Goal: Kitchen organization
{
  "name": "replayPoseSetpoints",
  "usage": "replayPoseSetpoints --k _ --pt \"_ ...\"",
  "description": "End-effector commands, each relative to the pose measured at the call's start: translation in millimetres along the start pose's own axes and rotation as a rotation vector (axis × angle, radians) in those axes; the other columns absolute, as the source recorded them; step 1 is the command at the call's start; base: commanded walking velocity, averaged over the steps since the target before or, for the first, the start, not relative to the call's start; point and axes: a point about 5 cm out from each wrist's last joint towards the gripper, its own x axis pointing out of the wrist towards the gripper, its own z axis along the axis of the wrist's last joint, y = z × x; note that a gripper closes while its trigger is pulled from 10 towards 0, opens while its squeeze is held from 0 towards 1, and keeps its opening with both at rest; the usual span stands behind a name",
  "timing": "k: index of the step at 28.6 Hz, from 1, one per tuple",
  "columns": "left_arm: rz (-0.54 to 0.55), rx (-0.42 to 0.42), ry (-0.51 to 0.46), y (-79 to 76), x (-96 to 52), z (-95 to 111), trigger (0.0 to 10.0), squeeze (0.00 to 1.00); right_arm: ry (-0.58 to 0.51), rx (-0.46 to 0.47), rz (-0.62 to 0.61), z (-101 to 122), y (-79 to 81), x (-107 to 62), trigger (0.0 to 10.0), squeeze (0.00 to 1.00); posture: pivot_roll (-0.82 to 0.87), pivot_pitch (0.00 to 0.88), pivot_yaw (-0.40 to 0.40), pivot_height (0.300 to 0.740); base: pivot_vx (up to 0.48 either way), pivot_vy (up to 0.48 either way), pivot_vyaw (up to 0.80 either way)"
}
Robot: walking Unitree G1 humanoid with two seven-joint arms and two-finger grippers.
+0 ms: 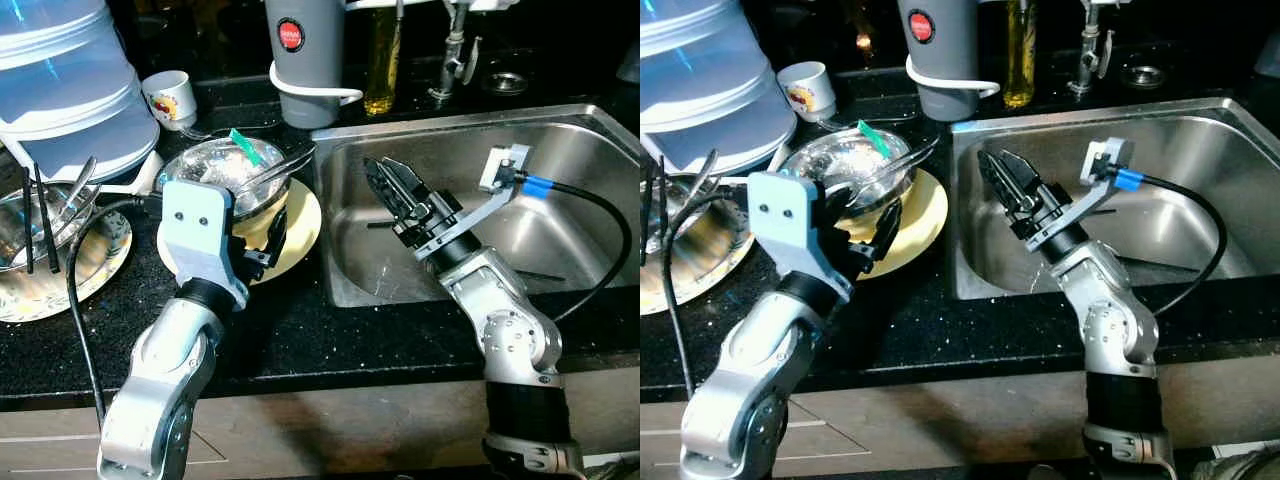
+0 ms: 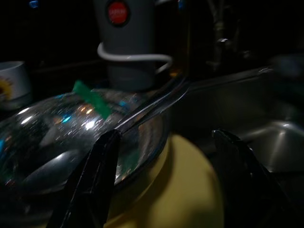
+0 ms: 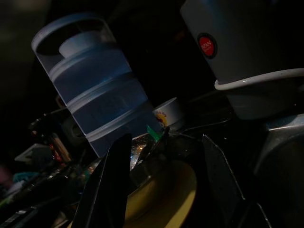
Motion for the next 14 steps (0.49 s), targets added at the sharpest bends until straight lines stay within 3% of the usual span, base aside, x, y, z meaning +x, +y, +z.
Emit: replayPoseSetpoints --k 1,8,14 --pt "-0.012 0.006 -0.009 -0.7 -0.8 4 10.0 0.00 0.010 -0.003 0.001 -3 0.8 2.6 10.0 0.00 0.03 0.060 0.003 0.740 0.000 0.000 0.46" --pt "0.035 0.028 -0.106 5.1 4.5 28 10.0 0.00 0.001 -0.031 0.034 3 3.8 21.1 10.0 0.00 0.04 0.053 -0.014 0.740 0.000 0.000 0.77" --pt "0.046 0.042 -0.131 6.2 5.3 35 10.0 0.00 -0.019 -0.038 0.056 9 5.7 33.5 10.0 0.00 0.05 0.048 -0.019 0.740 0.000 0.000 0.77"
